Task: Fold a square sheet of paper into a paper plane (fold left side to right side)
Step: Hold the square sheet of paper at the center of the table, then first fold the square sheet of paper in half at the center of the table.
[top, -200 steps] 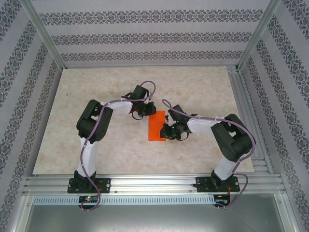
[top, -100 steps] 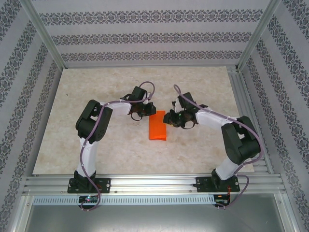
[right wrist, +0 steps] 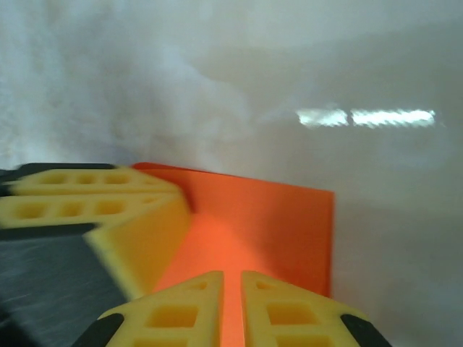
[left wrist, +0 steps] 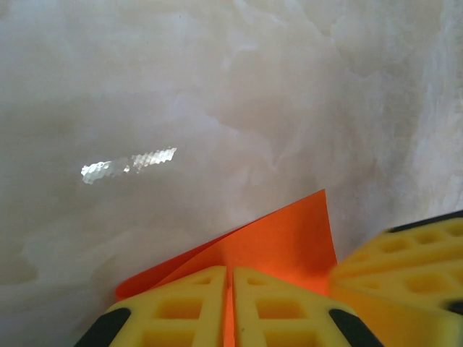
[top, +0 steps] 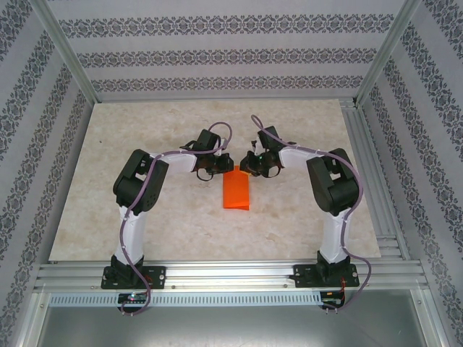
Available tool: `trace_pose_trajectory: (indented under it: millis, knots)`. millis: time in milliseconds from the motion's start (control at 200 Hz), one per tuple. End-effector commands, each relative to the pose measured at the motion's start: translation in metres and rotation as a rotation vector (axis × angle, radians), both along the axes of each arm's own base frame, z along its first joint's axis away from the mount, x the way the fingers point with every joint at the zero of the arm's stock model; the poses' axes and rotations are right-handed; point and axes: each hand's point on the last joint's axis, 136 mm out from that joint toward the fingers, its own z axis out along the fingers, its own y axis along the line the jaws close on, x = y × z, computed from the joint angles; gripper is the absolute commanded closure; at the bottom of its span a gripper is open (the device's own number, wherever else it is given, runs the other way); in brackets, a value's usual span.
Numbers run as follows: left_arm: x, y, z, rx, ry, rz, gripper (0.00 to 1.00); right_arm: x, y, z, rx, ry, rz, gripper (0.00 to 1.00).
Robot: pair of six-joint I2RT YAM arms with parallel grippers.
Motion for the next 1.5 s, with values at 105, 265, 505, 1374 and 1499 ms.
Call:
trace_pose_trajectory:
  millis: [105, 265, 505, 1374, 1499]
  knots:
    - [-0.011, 0.014, -0.013, 0.072, 0.032, -0.001, 0.85, -0.001, -0.008, -0.03, -0.099, 0.038, 0.0, 0.85]
    - [-0.007, 0.016, 0.018, 0.06, -0.015, 0.002, 0.82, -0.012, -0.02, -0.044, -0.166, 0.068, 0.01, 0.85]
    - [-0.023, 0.007, 0.054, -0.056, -0.037, -0.011, 0.8, -0.015, -0.022, -0.046, -0.184, 0.075, 0.023, 0.85]
    - [-0.067, 0.027, -0.022, 0.089, 0.107, -0.006, 0.84, -0.011, -0.027, -0.048, -0.244, 0.075, 0.045, 0.86]
    - [-0.072, 0.039, -0.021, 0.13, 0.111, 0.004, 0.83, -0.011, -0.028, -0.049, -0.25, 0.078, 0.046, 0.86]
